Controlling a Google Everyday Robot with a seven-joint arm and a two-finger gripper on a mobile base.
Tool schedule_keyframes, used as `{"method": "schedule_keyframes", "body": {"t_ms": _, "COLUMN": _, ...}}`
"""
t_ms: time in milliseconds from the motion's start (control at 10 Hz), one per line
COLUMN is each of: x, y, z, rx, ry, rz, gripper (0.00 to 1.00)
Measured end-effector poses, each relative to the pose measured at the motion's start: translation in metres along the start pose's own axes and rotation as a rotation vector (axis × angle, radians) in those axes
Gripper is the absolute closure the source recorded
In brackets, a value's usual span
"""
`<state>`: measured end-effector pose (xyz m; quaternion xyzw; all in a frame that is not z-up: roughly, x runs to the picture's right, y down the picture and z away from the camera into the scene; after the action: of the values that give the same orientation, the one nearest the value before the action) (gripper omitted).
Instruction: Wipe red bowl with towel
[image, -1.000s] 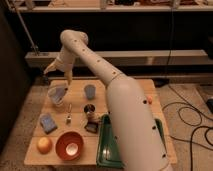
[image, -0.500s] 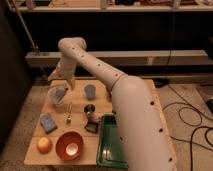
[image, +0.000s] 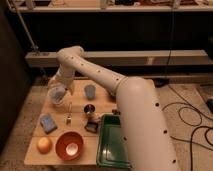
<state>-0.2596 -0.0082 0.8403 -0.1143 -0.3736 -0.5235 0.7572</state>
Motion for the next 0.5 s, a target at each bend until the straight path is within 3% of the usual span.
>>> {"method": "schedule_keyframes", "body": {"t_ms": 200, "x": 0.0, "y": 0.0, "z": 0.012, "rx": 0.031, "ry": -0.026, "rz": -0.012, "gripper": 0.2}}
{"method": "schedule_keyframes", "body": {"t_ms": 400, "x": 0.001, "y": 0.004, "z": 0.023, "rx": 0.038, "ry": -0.052, "rz": -0.013, "gripper": 0.22}}
{"method": "schedule_keyframes", "body": {"t_ms": 500, "x": 0.0, "y": 0.006, "z": 0.031, "rx": 0.044, "ry": -0.071, "rz": -0.011, "gripper": 0.31}}
